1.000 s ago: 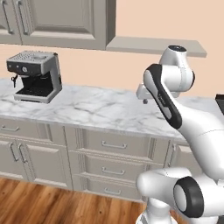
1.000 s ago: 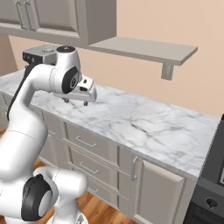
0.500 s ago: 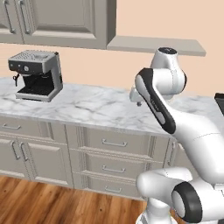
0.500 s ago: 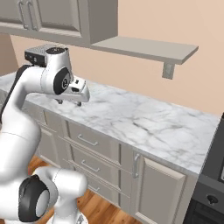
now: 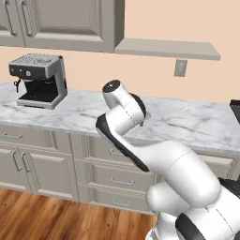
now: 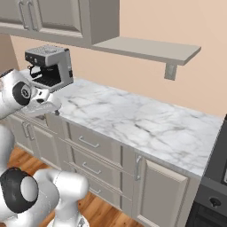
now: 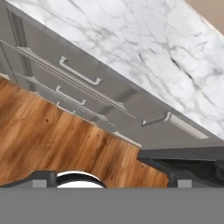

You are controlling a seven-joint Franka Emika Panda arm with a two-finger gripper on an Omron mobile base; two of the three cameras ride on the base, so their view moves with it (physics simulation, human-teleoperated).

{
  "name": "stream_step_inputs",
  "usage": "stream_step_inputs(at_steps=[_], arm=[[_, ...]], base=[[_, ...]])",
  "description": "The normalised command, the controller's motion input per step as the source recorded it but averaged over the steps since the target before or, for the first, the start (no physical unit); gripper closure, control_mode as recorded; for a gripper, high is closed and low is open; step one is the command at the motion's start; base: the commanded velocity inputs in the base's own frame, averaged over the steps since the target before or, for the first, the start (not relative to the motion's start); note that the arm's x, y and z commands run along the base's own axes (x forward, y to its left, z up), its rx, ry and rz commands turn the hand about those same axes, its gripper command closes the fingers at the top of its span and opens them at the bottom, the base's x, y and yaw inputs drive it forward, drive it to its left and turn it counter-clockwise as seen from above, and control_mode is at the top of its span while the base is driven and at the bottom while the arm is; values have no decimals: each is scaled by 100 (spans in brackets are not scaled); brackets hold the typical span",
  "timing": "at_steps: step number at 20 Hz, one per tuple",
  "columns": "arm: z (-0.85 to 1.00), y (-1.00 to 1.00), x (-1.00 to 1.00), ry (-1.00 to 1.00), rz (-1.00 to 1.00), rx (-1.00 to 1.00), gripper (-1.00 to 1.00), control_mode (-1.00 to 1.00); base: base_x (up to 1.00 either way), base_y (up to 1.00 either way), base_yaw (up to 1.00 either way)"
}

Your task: Take a straw from the drawer in front and place it inside the glass cup on the dining counter.

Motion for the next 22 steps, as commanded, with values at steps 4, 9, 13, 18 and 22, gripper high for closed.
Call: stream_step_inputs(at_steps=[4, 9, 13, 18, 22], arm=[[-81, 45, 8, 0, -1, -44, -100, -100], [-69, 21, 26, 0, 0, -39, -100, -100], [-63, 5, 31, 0, 0, -35, -100, -100], [-48, 0, 39, 0, 0, -29, -100, -100], [-49, 0, 26, 0, 0, -26, -100, -100]], base=[[0, 0, 0], [0, 0, 0], [0, 0, 0], [0, 0, 0], [0, 0, 0]])
